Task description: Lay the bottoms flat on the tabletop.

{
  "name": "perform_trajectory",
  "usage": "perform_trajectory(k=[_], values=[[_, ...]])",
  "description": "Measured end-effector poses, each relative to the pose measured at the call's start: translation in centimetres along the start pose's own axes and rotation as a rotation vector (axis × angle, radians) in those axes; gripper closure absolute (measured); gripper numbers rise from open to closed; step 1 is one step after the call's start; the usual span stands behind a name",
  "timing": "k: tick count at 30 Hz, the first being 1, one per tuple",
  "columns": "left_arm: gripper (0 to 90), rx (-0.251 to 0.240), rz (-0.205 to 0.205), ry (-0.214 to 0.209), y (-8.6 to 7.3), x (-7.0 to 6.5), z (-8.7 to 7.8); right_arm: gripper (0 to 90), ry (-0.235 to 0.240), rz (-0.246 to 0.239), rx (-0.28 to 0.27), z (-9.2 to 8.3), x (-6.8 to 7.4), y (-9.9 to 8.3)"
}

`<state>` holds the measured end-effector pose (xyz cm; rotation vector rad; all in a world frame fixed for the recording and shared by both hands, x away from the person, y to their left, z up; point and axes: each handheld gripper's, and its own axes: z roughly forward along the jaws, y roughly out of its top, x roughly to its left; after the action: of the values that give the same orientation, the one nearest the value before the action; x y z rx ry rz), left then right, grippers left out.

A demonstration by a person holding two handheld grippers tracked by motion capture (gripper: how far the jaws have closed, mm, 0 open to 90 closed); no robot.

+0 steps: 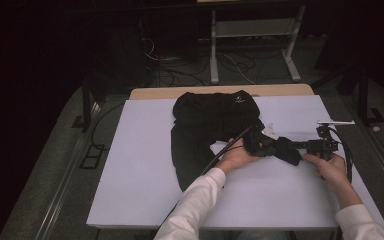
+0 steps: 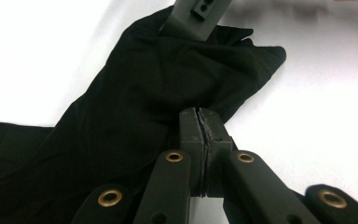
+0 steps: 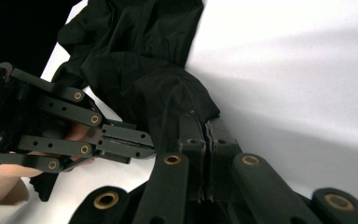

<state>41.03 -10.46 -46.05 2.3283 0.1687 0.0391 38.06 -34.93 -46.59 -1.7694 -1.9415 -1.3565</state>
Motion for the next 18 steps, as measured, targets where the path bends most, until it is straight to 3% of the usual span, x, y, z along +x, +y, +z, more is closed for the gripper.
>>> perform_trajectory(k=[5,11,18], values=[[88.9,-0.001,-0.011,-0.037,0.1,-0.3,-1.3,85.6,0.007,-0.013,0.012,-0.1,0.6,-0.2],[89.0,-0.036,-0.013,-0.106,-0.2,-1.4,-4.4,84.3,0.053,-0.048,0.082,-0.3,2.7,-1.4],[89.0,-0.027,-0.037,-0.164,-0.1,-2.5,-7.7,76.0,0.063,-0.064,0.071,-1.8,4.5,-2.8]])
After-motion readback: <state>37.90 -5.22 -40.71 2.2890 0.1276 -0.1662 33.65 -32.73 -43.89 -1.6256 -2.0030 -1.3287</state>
